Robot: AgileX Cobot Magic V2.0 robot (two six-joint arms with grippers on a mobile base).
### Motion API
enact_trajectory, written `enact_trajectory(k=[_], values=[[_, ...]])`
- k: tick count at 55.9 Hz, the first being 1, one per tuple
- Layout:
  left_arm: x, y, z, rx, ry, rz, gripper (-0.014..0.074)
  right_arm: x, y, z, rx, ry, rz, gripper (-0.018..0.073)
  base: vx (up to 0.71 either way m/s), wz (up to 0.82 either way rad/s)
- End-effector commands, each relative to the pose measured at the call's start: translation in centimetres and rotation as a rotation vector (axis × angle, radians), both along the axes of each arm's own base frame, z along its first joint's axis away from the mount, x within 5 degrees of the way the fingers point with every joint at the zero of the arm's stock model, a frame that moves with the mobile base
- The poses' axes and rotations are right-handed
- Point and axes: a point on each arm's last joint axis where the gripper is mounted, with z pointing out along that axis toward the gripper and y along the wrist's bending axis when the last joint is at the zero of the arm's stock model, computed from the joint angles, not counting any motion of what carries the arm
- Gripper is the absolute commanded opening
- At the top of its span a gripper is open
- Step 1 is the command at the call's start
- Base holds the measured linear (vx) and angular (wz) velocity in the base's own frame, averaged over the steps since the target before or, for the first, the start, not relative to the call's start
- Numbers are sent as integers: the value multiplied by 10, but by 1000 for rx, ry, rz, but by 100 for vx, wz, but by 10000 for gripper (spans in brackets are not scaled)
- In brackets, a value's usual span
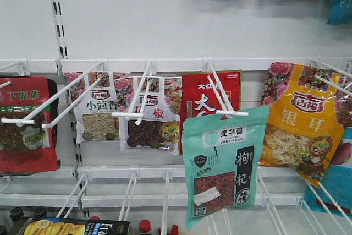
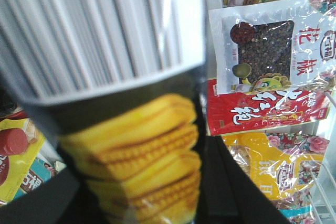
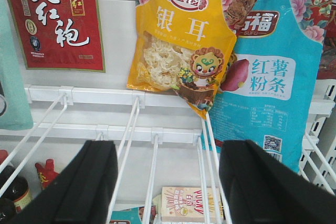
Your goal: Pick snacks and fruit into basket
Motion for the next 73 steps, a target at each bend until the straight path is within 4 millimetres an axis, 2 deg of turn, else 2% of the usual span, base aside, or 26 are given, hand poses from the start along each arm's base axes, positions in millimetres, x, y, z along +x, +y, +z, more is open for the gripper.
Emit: enact_trajectory(k=[1, 6, 21, 33, 53, 65, 73], values=[[3, -2, 20, -53, -142, 5, 209, 2, 0, 17, -17, -104, 0, 491, 0, 0], [1, -1, 29, -40, -184, 3, 183, 2, 0, 17, -17, -104, 0, 491, 0, 0], [-10, 15, 83, 427, -458, 48, 128, 2, 0, 17, -17, -105, 0, 491, 0, 0], [-28, 38, 112, 814, -441, 13, 127, 2, 0, 17, -17, -105, 0, 491, 0, 0], [-92, 81, 148, 1397, -297, 13, 127, 2, 0, 17, -17, -105, 0, 491, 0, 0], [-119, 90, 147, 1473, -217, 16, 127, 2, 0, 17, -17, -105, 0, 491, 0, 0], [-121, 89, 150, 1462, -252, 41, 127, 2, 0, 17, -17, -105, 0, 491, 0, 0]])
